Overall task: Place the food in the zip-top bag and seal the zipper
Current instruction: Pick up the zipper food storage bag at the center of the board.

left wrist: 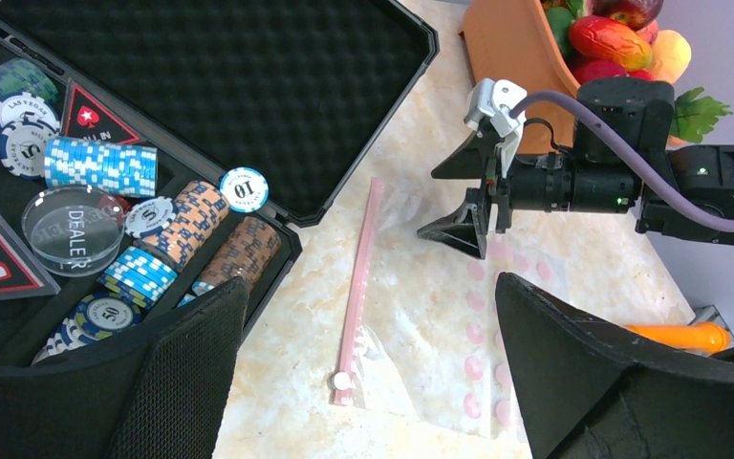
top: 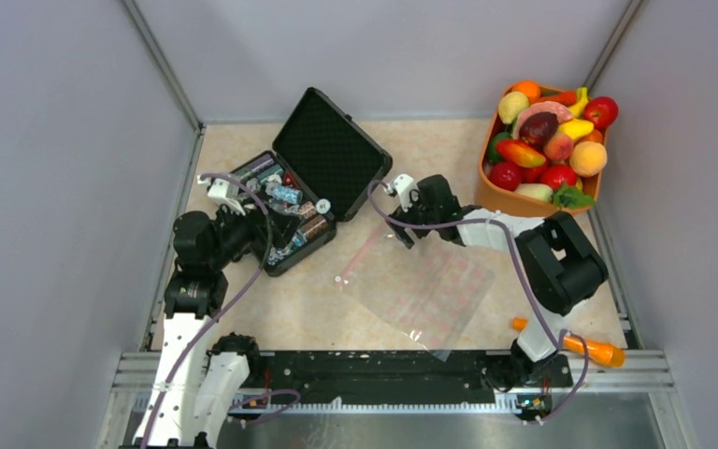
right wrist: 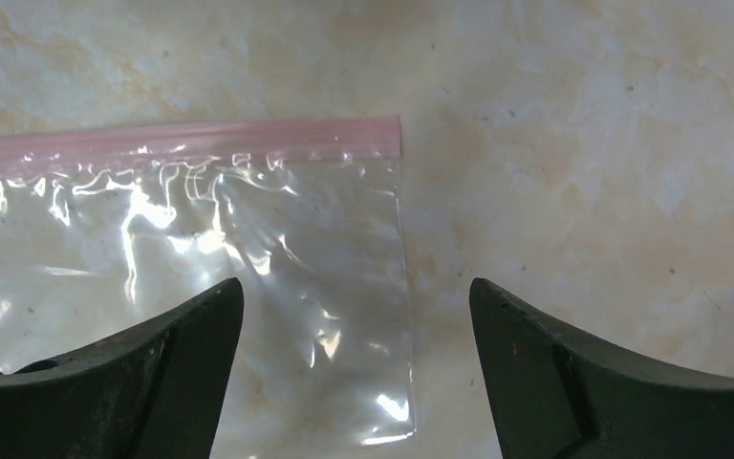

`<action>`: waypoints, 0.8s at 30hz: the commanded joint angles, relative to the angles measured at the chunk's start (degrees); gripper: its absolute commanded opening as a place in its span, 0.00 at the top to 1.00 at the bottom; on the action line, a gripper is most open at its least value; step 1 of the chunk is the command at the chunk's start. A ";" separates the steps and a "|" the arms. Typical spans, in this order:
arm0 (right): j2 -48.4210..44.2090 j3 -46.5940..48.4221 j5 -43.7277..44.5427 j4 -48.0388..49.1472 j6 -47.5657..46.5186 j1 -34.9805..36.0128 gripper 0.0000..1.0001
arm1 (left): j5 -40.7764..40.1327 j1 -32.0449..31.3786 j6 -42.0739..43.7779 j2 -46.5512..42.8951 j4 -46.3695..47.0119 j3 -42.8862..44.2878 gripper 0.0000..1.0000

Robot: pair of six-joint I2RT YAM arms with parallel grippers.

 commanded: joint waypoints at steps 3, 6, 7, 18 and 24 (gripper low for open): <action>3.73 6.97 -2.22 -6.64 -0.67 0.14 0.14 | -0.98 -0.03 1.26 -0.68 0.39 0.07 0.01; 4.30 7.11 -1.06 -8.12 -0.07 0.14 0.14 | -1.51 0.00 1.28 -0.99 0.67 -0.56 0.01; 4.09 6.79 -1.04 -8.17 -0.37 0.14 0.14 | -1.72 0.04 1.28 -0.96 0.89 -0.73 0.01; 9.78 11.46 -2.09 -16.48 -0.76 0.16 0.29 | -2.16 -0.03 0.75 -0.73 1.09 -0.27 0.01; 7.79 9.10 -0.12 -14.20 0.03 0.65 0.50 | -2.65 -0.03 1.19 -0.50 0.89 -0.30 0.01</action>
